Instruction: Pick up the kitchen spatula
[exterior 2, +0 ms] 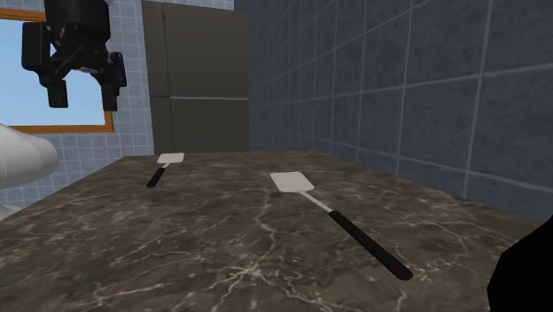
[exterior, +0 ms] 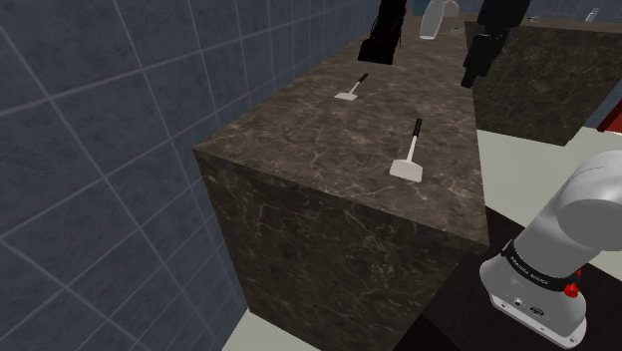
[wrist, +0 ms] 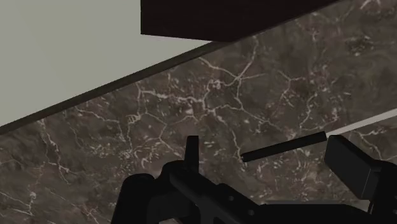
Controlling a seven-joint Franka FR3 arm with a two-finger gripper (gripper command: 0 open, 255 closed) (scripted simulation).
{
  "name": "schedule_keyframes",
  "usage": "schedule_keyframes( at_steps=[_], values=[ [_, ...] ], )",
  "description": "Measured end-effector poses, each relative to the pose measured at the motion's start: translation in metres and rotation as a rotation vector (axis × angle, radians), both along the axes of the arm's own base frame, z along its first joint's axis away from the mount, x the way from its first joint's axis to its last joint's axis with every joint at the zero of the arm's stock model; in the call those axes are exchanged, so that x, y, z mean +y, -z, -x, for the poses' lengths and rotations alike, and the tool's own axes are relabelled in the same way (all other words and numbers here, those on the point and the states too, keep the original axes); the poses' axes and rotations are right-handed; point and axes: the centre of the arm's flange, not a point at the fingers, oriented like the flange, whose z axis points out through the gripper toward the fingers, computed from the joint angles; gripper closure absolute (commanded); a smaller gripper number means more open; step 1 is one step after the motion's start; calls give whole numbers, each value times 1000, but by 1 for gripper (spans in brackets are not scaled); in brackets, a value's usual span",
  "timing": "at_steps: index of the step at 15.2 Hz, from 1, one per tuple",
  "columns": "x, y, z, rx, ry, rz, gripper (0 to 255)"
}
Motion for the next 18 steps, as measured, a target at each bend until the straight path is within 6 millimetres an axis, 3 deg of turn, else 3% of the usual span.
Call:
schedule_keyframes(
  at_steps=[2, 6, 15, 18],
  values=[
    [2, 3, -5, -1, 18, 0, 0],
    [24, 11, -44, -12, 158, 2, 0],
    [48, 36, -154, -39, 522, 5, 0],
    [45, 44, -193, -49, 645, 6, 0]
  ],
)
